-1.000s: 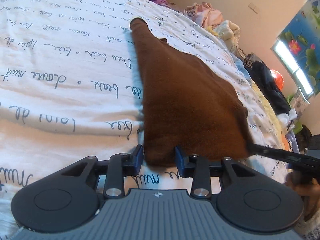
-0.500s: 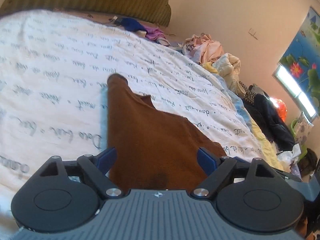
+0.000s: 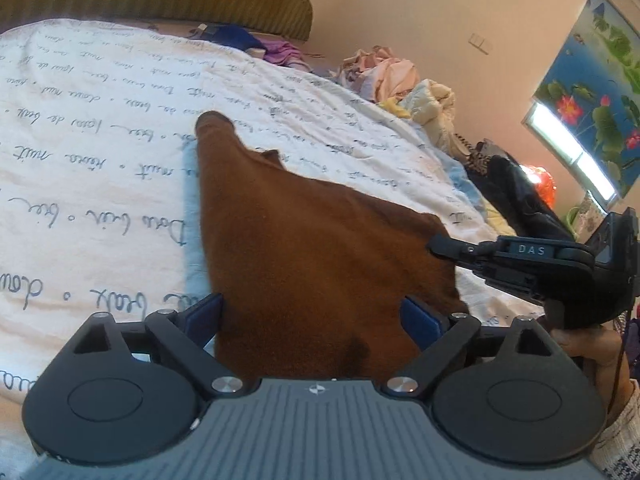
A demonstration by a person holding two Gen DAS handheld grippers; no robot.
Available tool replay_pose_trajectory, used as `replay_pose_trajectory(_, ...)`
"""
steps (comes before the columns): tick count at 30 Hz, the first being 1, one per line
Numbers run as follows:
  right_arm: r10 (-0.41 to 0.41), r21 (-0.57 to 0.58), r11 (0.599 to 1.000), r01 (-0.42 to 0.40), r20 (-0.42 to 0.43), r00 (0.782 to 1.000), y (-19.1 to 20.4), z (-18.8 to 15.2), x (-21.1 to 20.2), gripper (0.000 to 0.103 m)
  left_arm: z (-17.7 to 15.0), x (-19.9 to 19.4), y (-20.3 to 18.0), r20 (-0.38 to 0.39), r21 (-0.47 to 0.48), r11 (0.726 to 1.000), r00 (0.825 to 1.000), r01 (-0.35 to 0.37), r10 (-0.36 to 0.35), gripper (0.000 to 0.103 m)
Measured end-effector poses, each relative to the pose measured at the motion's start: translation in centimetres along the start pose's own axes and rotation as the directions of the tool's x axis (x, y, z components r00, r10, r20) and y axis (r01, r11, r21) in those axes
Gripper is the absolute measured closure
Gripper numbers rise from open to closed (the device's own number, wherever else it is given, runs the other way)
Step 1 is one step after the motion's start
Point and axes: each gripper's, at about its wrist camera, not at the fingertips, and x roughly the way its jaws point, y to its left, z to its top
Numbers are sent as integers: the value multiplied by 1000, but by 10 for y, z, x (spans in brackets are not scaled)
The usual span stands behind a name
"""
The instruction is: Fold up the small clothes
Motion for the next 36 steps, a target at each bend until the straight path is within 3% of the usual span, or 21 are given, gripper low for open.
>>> replay_pose_trajectory(3,-32,-4,999,32,11,999,-5,2,-2,100,-6,-3,-25,23,84,996,999,-24,22,10)
replay_pose_trajectory(7,-47,0,999,47,5,999,-14,3,6,98,-18,1,-35,41,236,949,978,-210,207,11)
replay_pose_trajectory(9,-62,-14,998,61,-102,993,-20,0,26,94,-23,7,-14,-26,213,945,966,-246,258,12)
replay_pose_trajectory(11,-135,-80,988,128,-76,988,-13,-5,20,86,-24,4,9,-64,176,943,952,-283,298,11)
replay_pose_trajectory(14,-96,-157,983,99,30,995,9,-9,-20,83,-12,-24,25,-19,90,961,964,-263,265,11)
replay_pose_trajectory(16,25,-200,980,-15,49,999,24,-20,-41,82,2,-42,23,47,46,969,970,-242,240,11)
replay_pose_trajectory(17,73,-261,963,-66,16,997,37,-29,-44,82,9,-47,23,75,17,978,976,-208,206,10)
replay_pose_trajectory(20,6,-434,901,-12,-16,1000,63,-55,-32,83,31,-46,10,139,-67,996,988,-60,69,7)
replay_pose_trajectory(22,-60,-449,893,28,-58,996,58,-64,-11,85,37,-25,3,130,-113,993,991,35,-20,7)
replay_pose_trajectory(23,-75,-447,894,35,-73,995,51,-68,-4,86,37,-11,-2,120,-109,993,992,49,-36,7)
replay_pose_trajectory(26,-67,-402,915,40,-52,996,37,-65,-3,87,20,43,-8,5,-35,994,995,-102,102,15)
replay_pose_trajectory(27,-64,-397,917,36,-57,996,37,-64,-6,87,10,54,-2,-5,-12,993,994,-113,113,15)
replay_pose_trajectory(28,-75,-421,906,45,-56,996,40,-66,-10,87,3,55,-3,29,74,986,989,-147,145,12)
replay_pose_trajectory(29,-89,-435,898,61,-45,995,43,-68,-17,87,-1,57,-6,26,132,968,977,-212,210,9)
replay_pose_trajectory(31,-68,-410,911,43,-45,997,46,-69,-30,86,-5,54,13,-34,51,975,975,-218,220,4)
replay_pose_trajectory(32,-54,-402,915,38,-29,998,50,-71,-39,85,-4,43,23,-24,1,979,979,-204,204,8)
replay_pose_trajectory(34,-37,-411,911,24,-22,999,55,-79,-51,85,-1,13,24,25,10,967,967,-254,254,12)
replay_pose_trajectory(36,-15,-427,904,5,-19,1000,57,-90,-58,85,0,-20,18,93,15,978,974,-210,208,11)
